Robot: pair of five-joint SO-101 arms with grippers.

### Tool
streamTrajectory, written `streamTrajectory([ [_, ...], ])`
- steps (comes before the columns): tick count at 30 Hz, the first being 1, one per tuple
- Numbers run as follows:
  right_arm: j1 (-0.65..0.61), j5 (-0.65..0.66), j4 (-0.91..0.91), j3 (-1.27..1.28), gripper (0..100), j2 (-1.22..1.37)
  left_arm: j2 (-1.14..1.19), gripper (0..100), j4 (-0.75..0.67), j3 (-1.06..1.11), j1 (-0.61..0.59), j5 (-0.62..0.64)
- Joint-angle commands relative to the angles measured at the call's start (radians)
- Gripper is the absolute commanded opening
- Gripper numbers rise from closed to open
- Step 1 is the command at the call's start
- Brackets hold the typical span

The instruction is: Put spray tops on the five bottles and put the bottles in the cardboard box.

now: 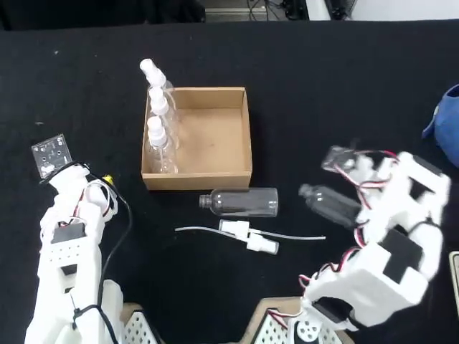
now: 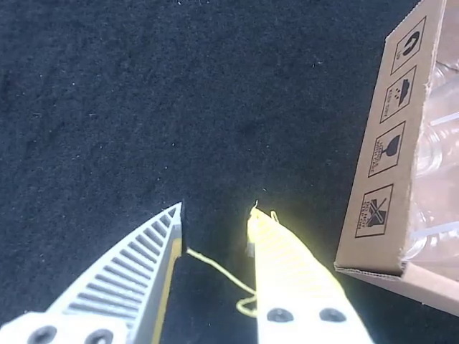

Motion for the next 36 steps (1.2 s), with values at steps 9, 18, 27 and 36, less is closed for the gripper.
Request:
streamTrajectory([
  [9,0.17,-0.692,0.021,-0.028,7.7,-0.056,-0.02,3,-0.012,-0.008,0.012,0.008],
  [18,0.037,-0.671,0.341,-0.196,38.8,-0.062,-0.018,3,-0.012,-0.007,0.01,0.008],
  [27,-0.048,-0.664,0.325,-0.335,36.8,-0.045,-0.018,3,-0.011,-0.007,0.007,0.008],
  [36,-0.051,-0.588,0.149,-0.107,36.4,-0.153,-0.018,3,-0.012,-0.007,0.01,0.008],
])
